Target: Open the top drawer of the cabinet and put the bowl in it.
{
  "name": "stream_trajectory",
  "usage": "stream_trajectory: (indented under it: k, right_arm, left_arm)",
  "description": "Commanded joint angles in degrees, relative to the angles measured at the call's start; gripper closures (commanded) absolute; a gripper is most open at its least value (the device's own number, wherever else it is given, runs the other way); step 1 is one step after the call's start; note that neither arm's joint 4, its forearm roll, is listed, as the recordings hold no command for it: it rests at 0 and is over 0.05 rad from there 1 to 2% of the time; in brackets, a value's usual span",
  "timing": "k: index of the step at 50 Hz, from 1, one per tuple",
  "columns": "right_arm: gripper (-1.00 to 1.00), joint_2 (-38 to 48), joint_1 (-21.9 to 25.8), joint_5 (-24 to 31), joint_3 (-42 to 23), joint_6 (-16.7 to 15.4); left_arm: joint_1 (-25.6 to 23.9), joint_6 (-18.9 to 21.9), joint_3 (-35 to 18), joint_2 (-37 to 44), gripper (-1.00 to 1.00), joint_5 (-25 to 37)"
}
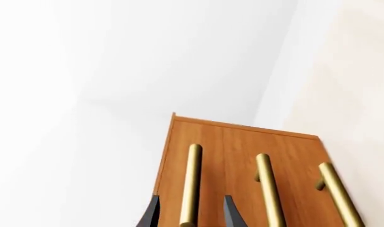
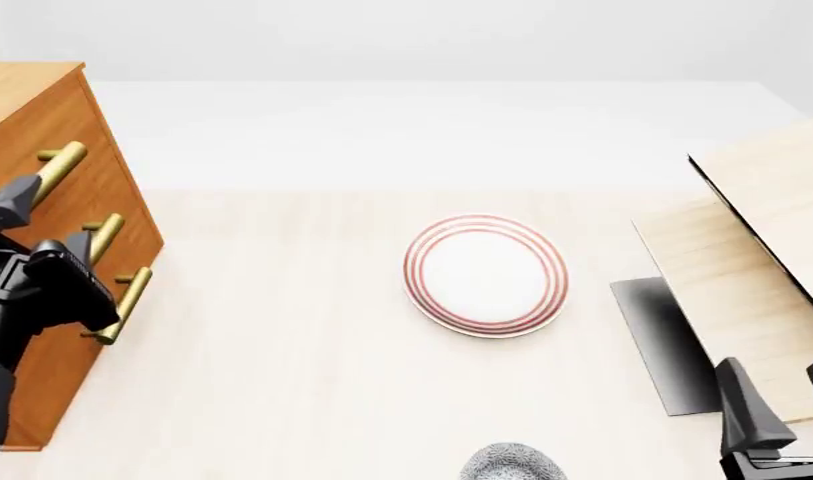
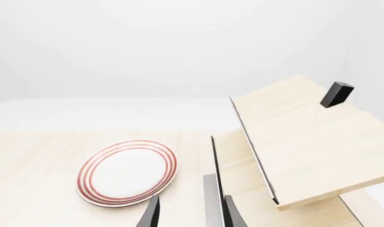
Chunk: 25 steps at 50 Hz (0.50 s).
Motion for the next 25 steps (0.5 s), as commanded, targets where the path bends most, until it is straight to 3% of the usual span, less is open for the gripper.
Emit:
stream_trajectory:
  k: [1,25]
  right_arm:
    - [-1.0,-0.06,-0.03,-0.02,0.04,-0.01]
    - [-1.0,-0.05,-0.02,-0.02,0.04,-0.04]
  left_arm:
    - [1.51,0.4,0.45,1.43,-1.0,-1.55]
    - [4.51,-0.04,1.4,1.38,-1.0,-2.3]
